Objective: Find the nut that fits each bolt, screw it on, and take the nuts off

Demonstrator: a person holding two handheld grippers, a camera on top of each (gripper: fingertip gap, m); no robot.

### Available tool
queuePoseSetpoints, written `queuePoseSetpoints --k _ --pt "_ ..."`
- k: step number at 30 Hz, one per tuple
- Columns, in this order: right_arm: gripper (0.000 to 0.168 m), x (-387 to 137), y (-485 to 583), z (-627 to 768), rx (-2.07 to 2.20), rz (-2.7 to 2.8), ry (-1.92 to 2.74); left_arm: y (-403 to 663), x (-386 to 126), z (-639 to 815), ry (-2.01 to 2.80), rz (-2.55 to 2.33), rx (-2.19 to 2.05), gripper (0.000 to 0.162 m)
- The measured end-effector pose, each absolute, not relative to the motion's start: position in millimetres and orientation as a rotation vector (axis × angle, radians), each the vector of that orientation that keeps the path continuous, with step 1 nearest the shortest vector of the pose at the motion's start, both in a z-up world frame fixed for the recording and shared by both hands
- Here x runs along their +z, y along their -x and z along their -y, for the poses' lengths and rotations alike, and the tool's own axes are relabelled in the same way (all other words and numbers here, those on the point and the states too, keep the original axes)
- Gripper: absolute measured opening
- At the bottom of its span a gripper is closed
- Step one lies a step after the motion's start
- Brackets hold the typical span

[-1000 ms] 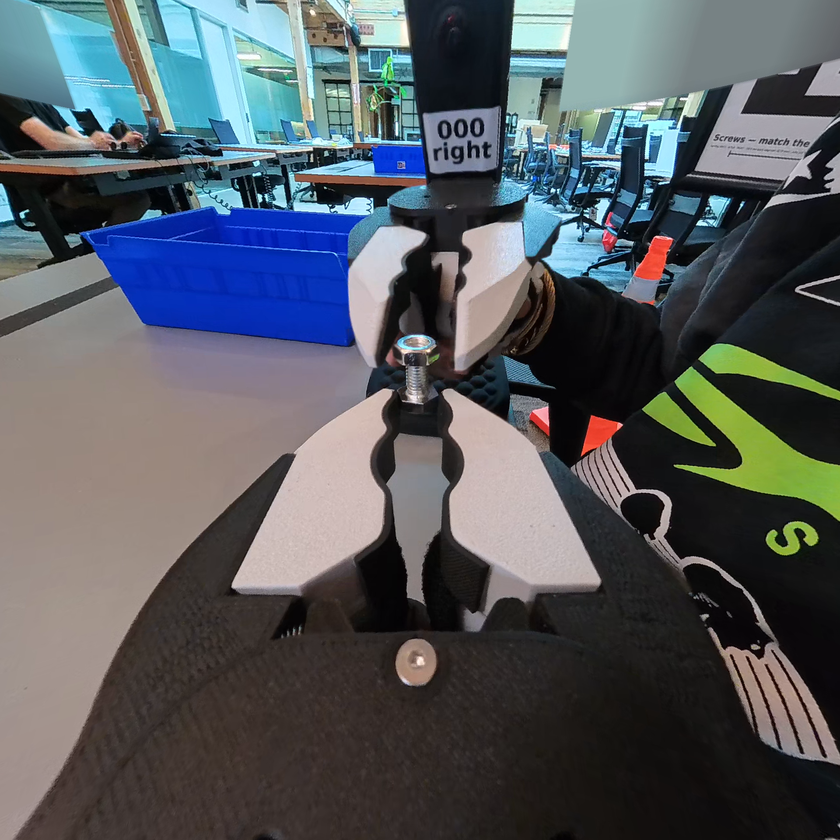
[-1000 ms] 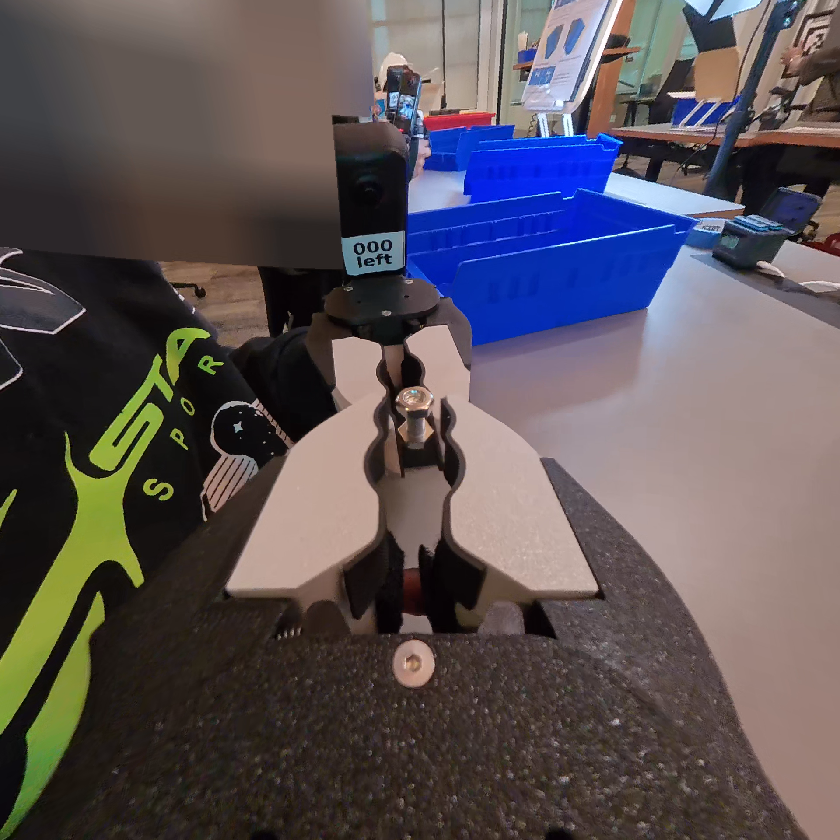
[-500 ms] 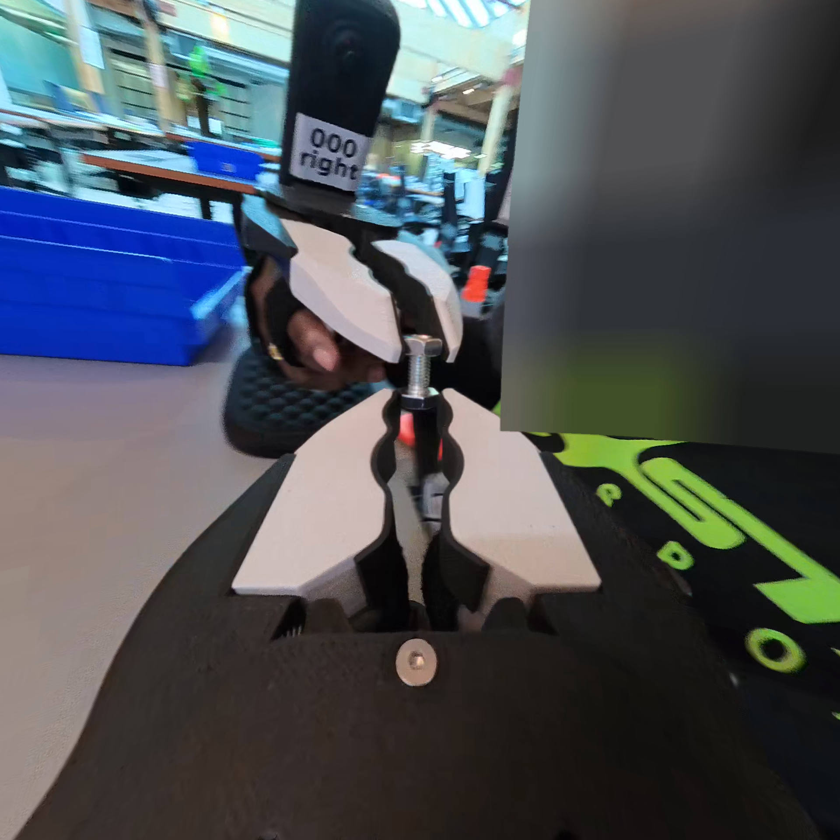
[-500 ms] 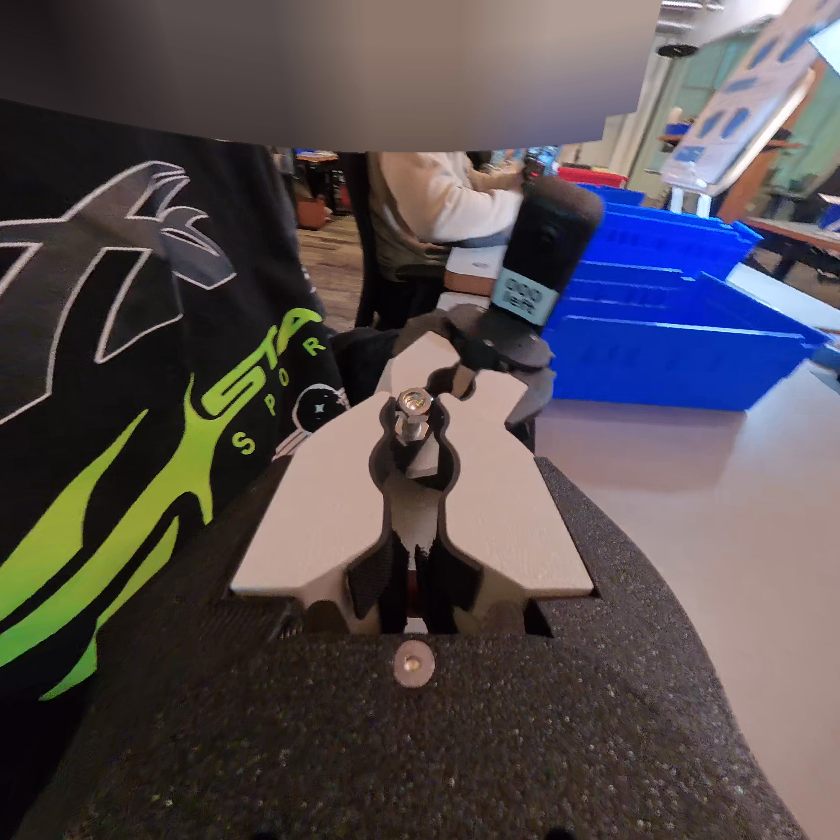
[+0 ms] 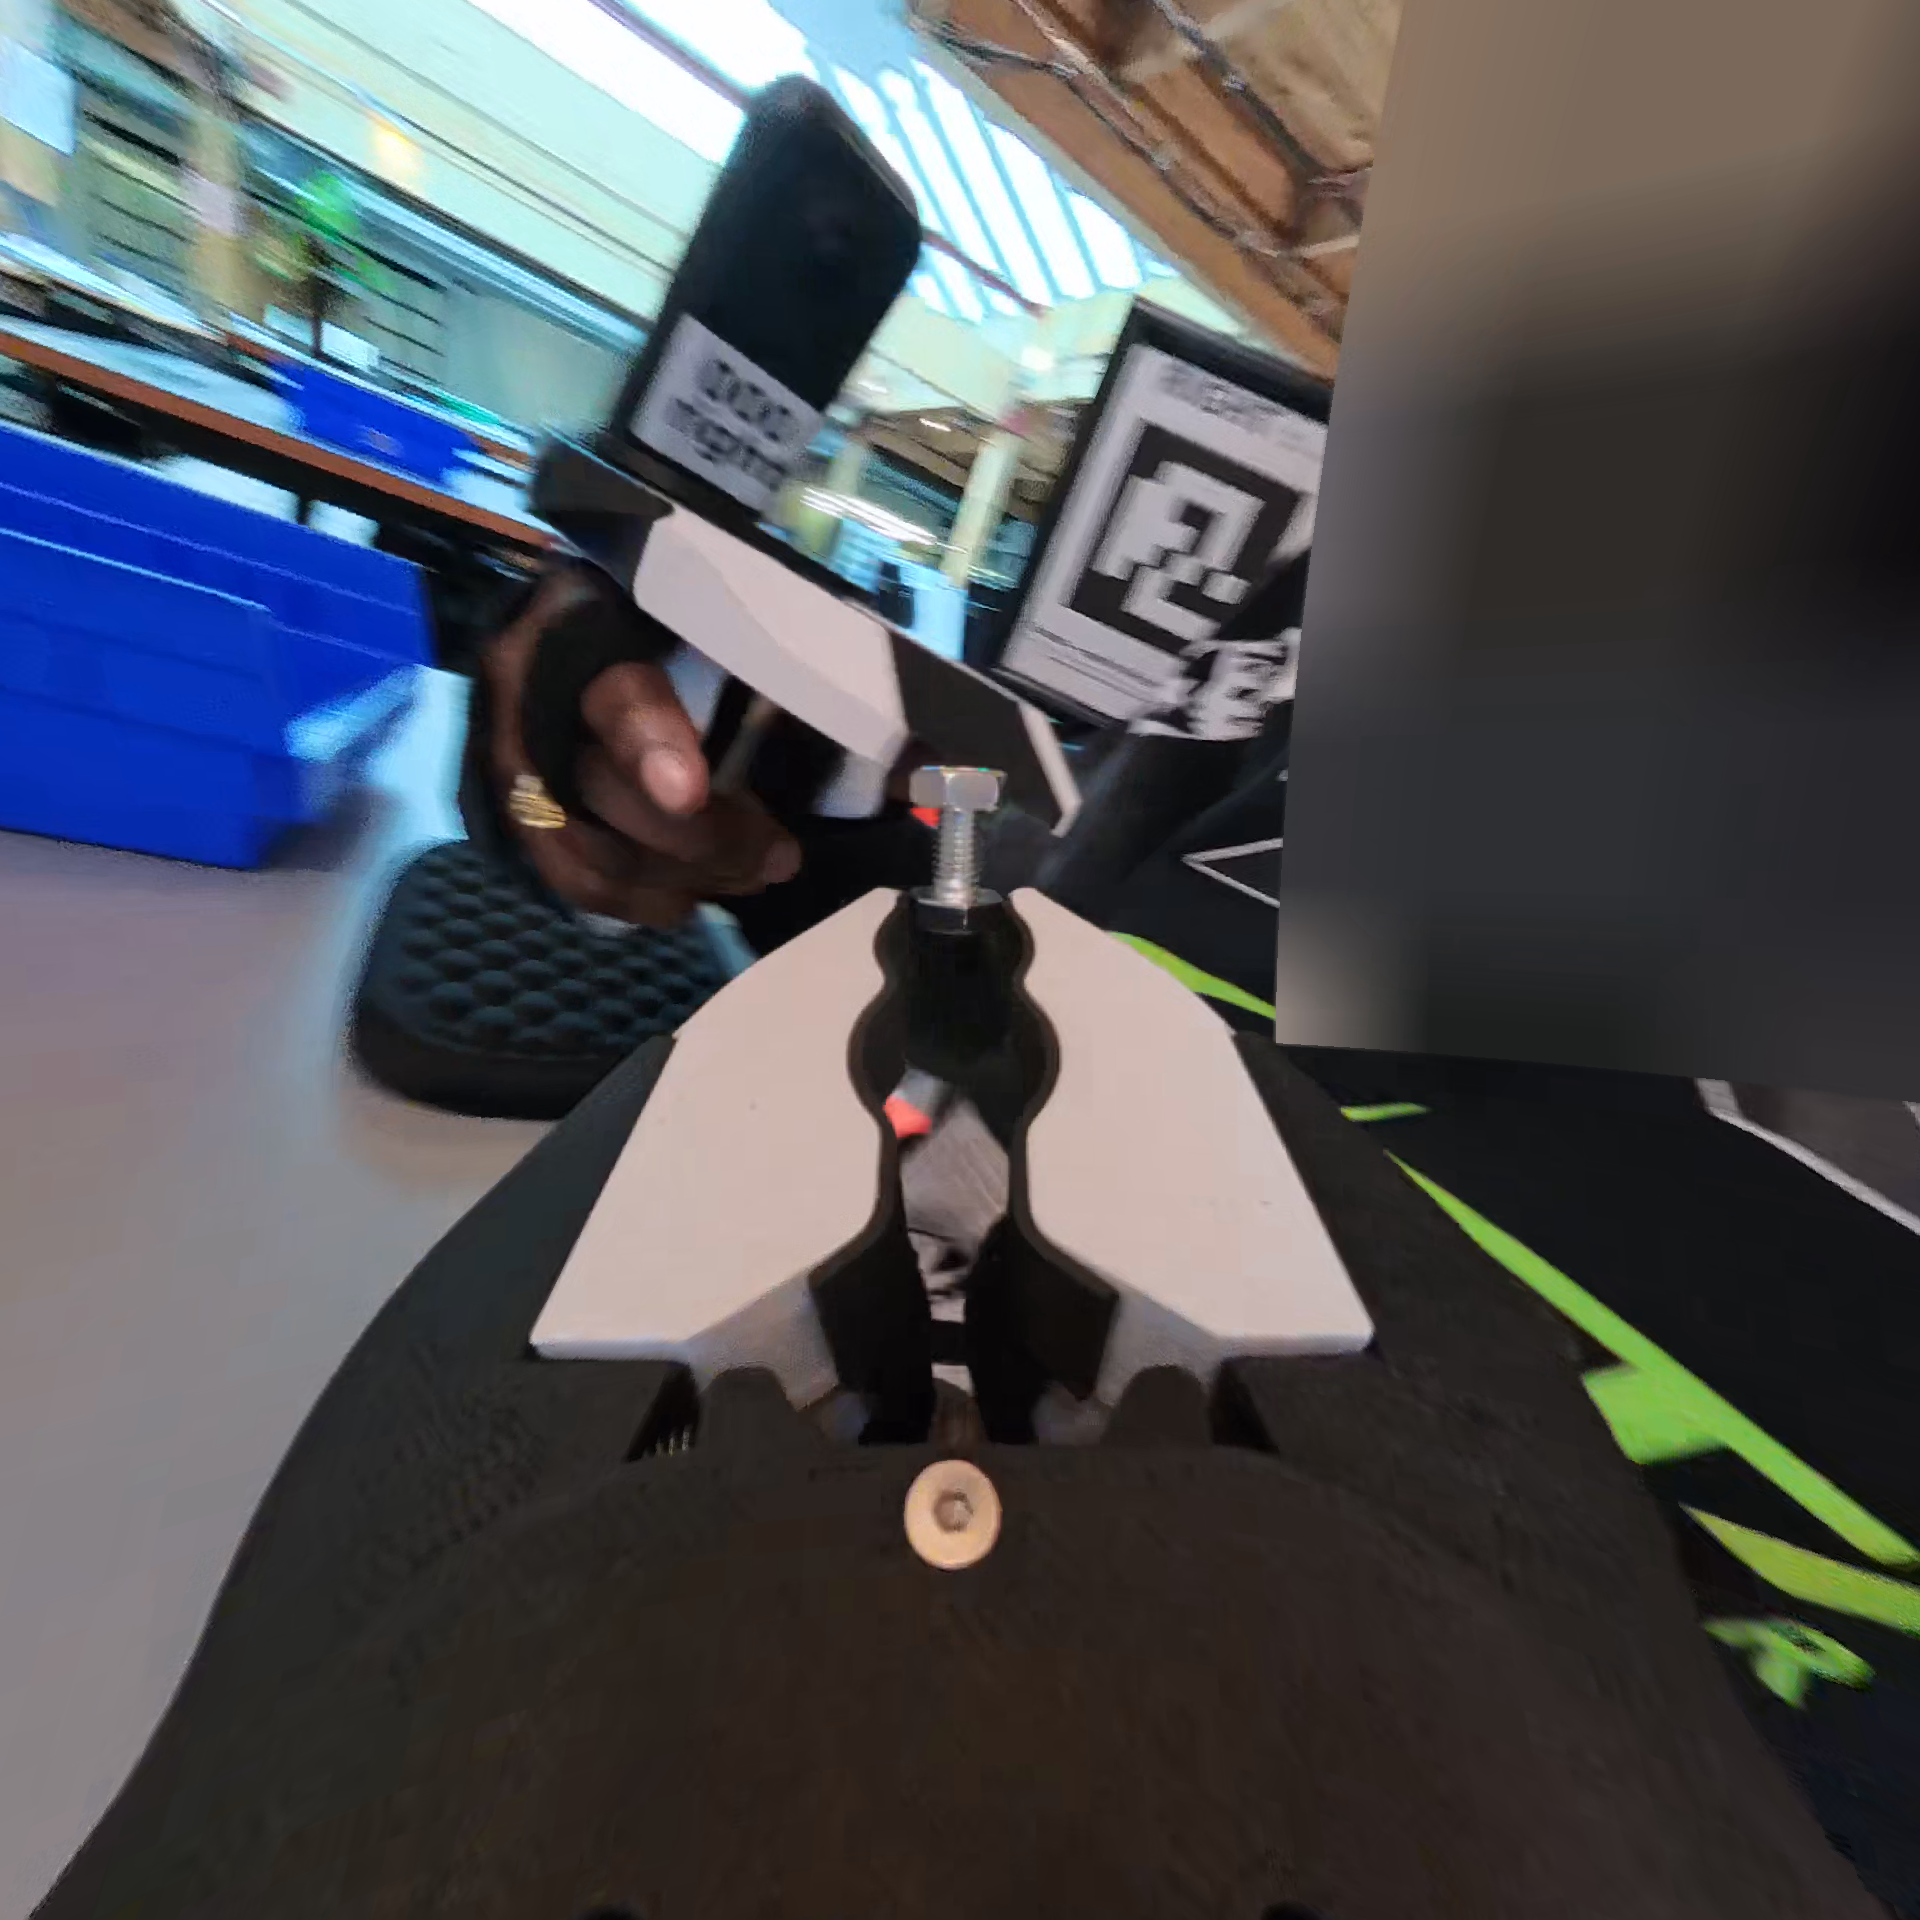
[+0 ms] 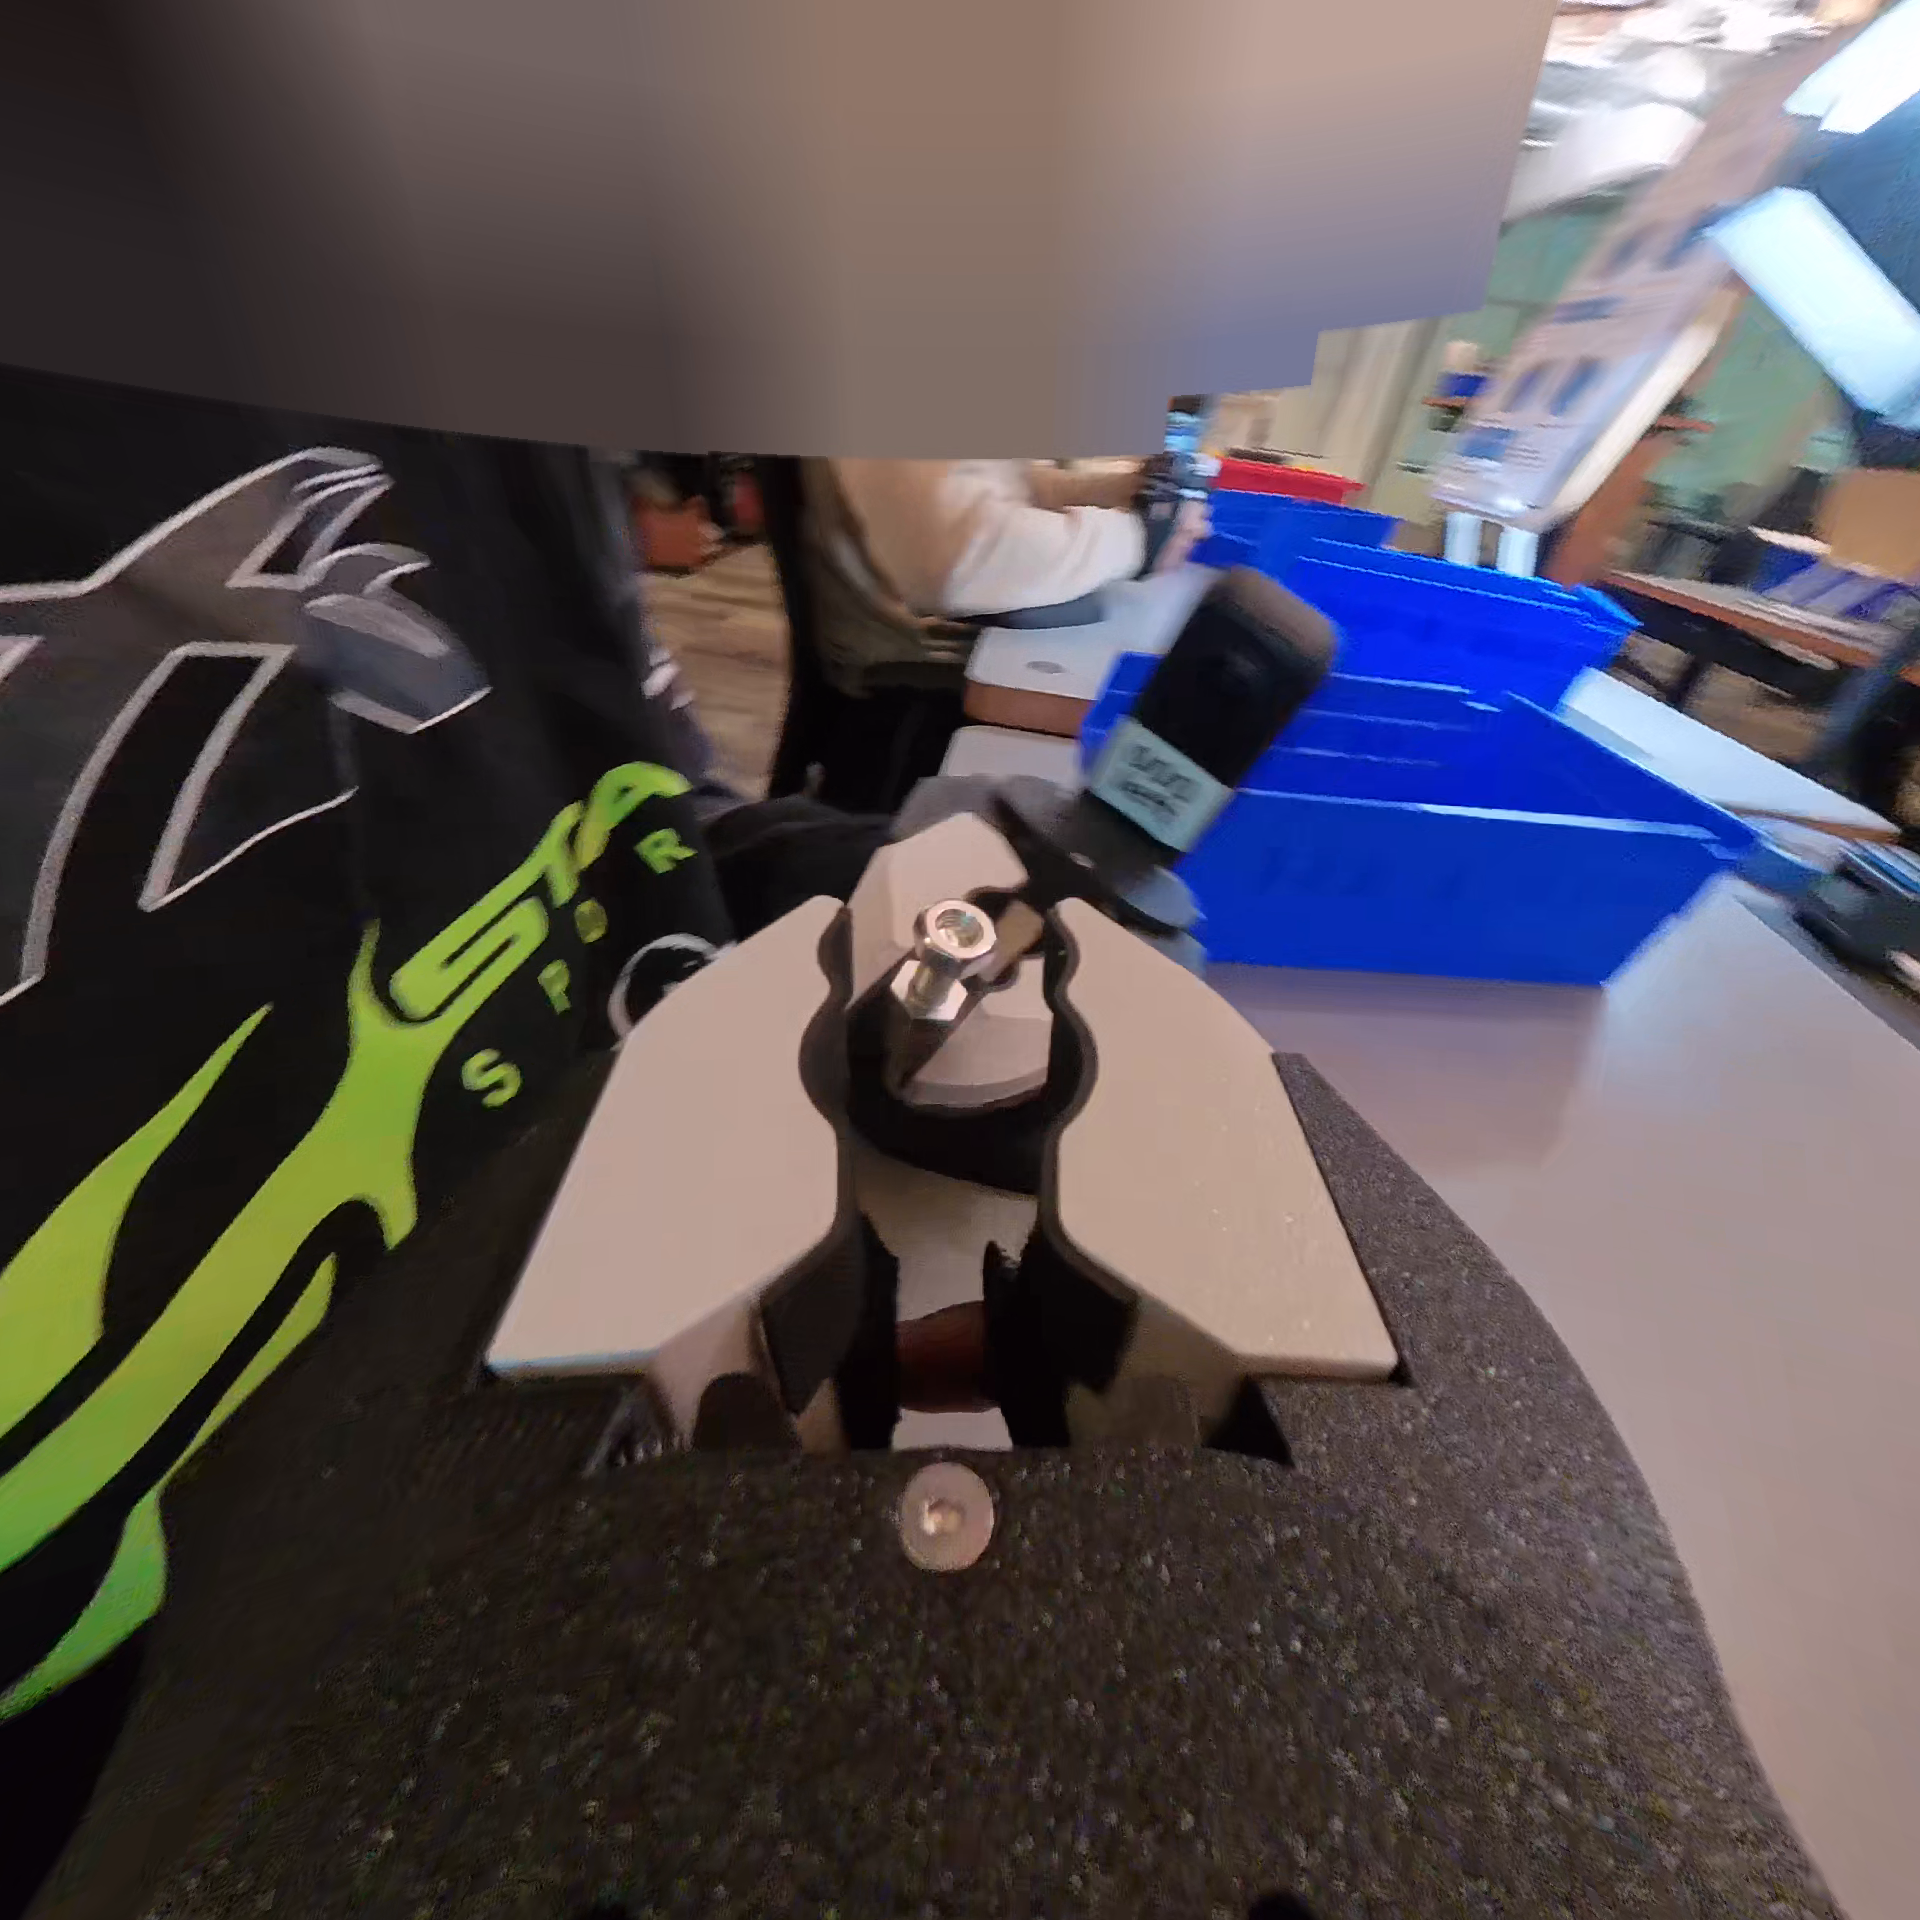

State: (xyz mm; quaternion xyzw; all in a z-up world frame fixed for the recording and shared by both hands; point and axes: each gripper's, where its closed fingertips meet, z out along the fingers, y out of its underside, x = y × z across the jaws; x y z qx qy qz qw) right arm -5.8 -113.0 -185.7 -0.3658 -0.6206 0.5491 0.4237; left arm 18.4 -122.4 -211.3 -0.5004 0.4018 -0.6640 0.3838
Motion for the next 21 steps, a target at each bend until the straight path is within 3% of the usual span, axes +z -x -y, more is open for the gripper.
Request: queuePoseSetpoints --k 8,21 --pt "0.039 -191.0 19.4 51.5 1.227 1.098 1.296 6.7 -216.8 46.1 1.392 -0.613 -0.938 0.015" --pt "0.016 -193.9 28.8 46.5 1.225 0.97 1.397 7.7 -221.7 38.7 1.411 -0.602 -0.716 0.015"
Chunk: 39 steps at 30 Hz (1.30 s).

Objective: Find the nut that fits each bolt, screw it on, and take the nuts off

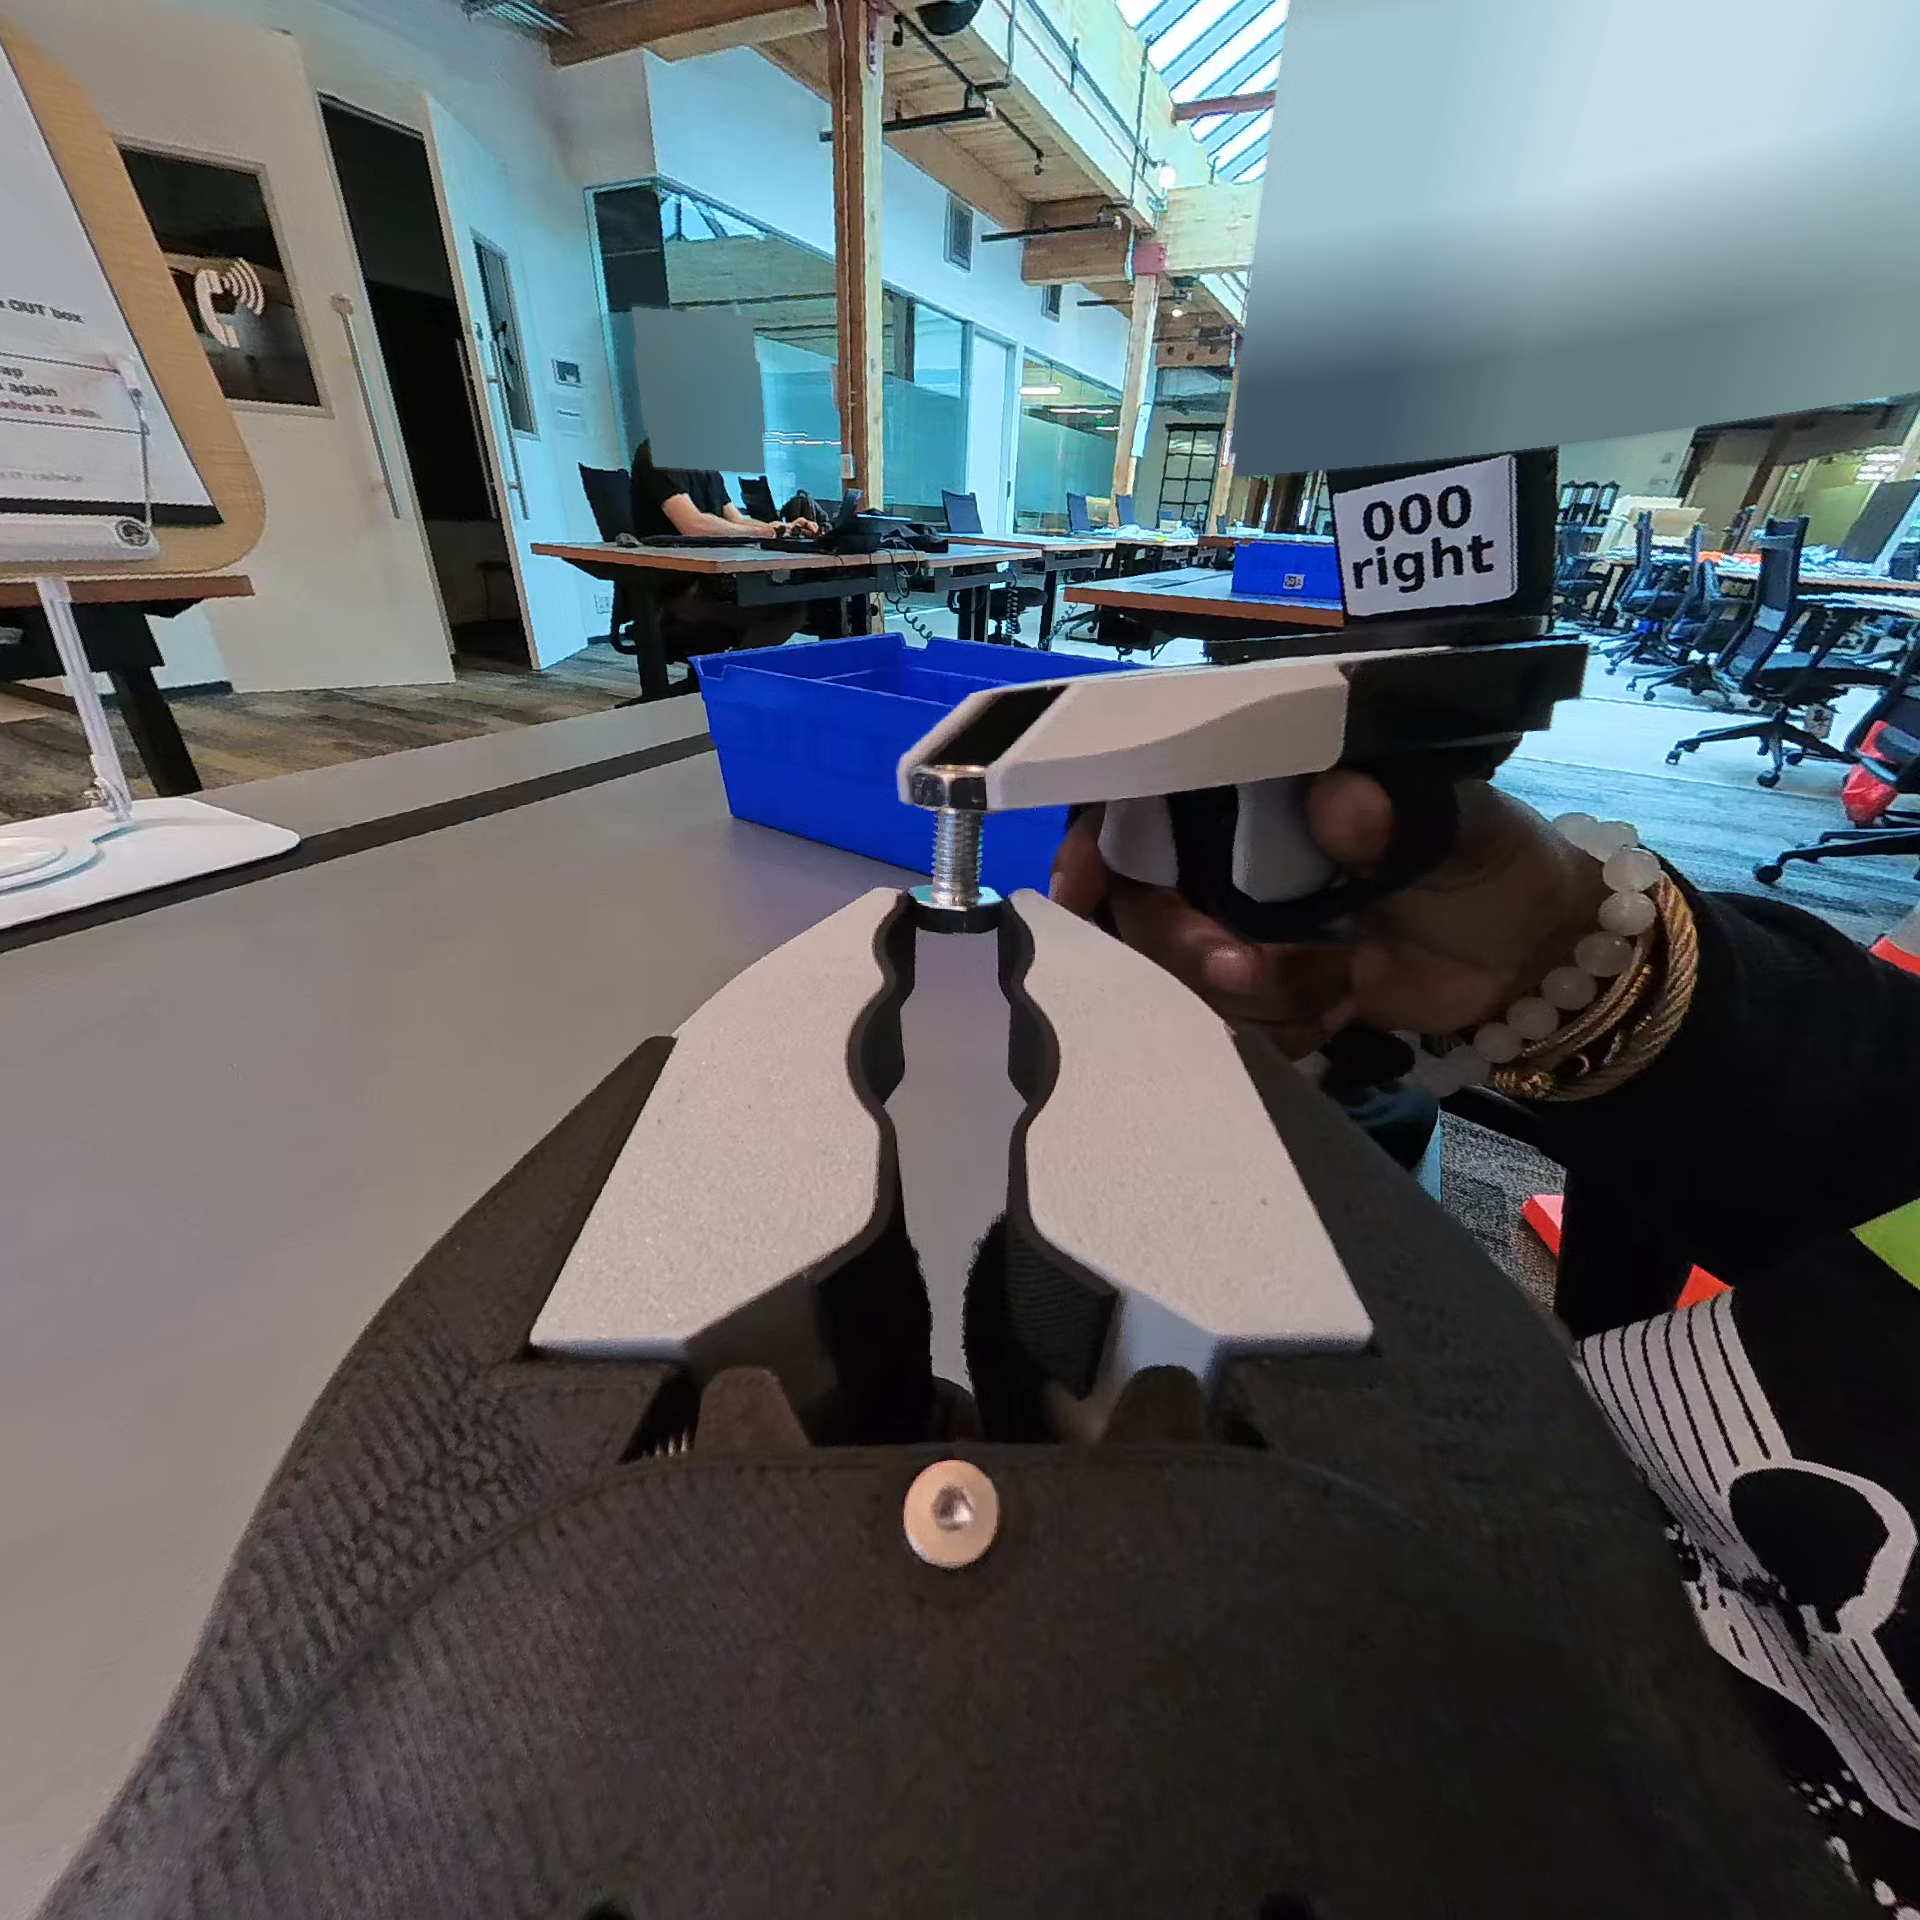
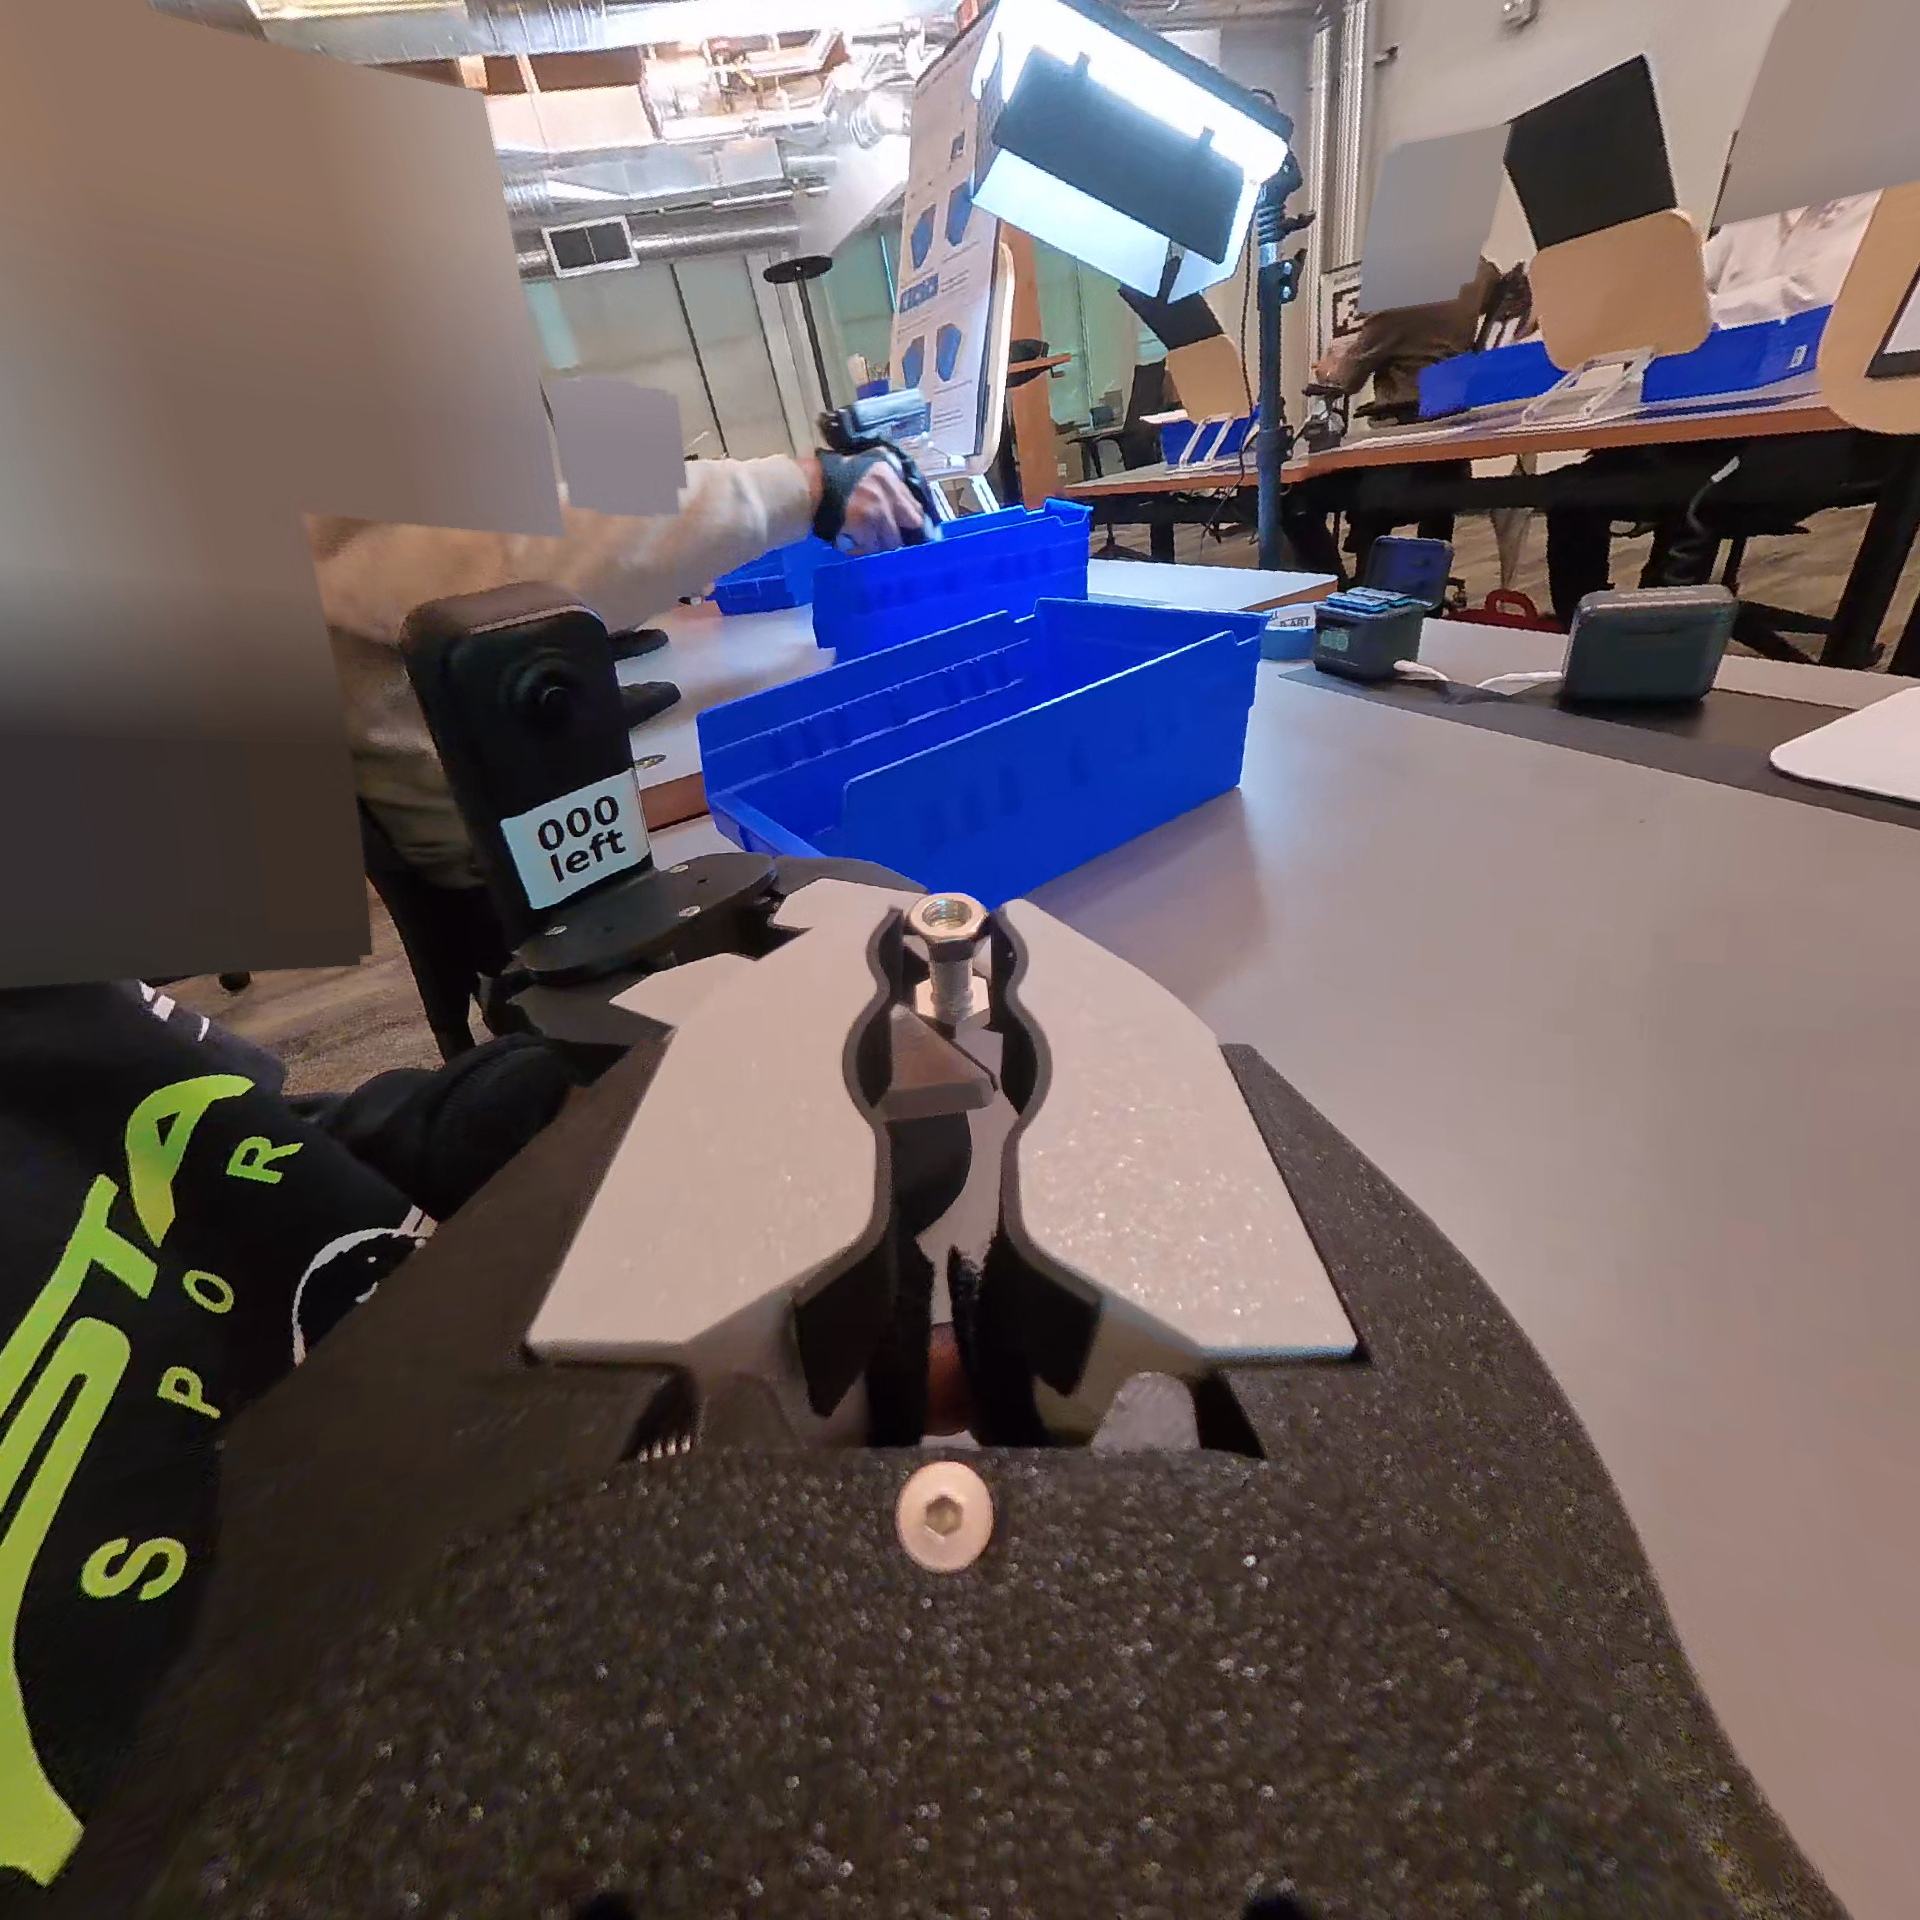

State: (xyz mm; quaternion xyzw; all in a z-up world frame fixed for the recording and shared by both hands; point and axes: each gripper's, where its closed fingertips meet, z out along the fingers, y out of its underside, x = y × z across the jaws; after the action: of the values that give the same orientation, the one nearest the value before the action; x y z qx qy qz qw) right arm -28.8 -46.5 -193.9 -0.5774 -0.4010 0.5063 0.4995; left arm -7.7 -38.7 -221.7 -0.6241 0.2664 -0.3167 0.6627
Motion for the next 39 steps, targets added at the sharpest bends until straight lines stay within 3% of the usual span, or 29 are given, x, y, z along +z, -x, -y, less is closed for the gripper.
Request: queuePoseSetpoints --k 17,23,33,39 --pt "0.016 -178.2 17.1 87.7 1.307 1.288 1.078 -8.6 -215.6 90.2 1.34 -0.849 -1.408 0.015" --pt "0.016 -171.3 4.8 73.3 1.234 1.245 1.116 -5.3 -213.8 84.9 1.321 -0.819 -1.317 0.015" --pt "0.016 -170.7 -132.8 -55.1 0.608 0.831 1.604 14.2 -211.2 61.2 1.326 -0.675 -1.094 0.015" --pt "0.016 -203.9 -230.6 -111.3 0.266 0.632 1.908 12.5 -213.1 61.4 1.331 -0.689 -1.071 0.015"
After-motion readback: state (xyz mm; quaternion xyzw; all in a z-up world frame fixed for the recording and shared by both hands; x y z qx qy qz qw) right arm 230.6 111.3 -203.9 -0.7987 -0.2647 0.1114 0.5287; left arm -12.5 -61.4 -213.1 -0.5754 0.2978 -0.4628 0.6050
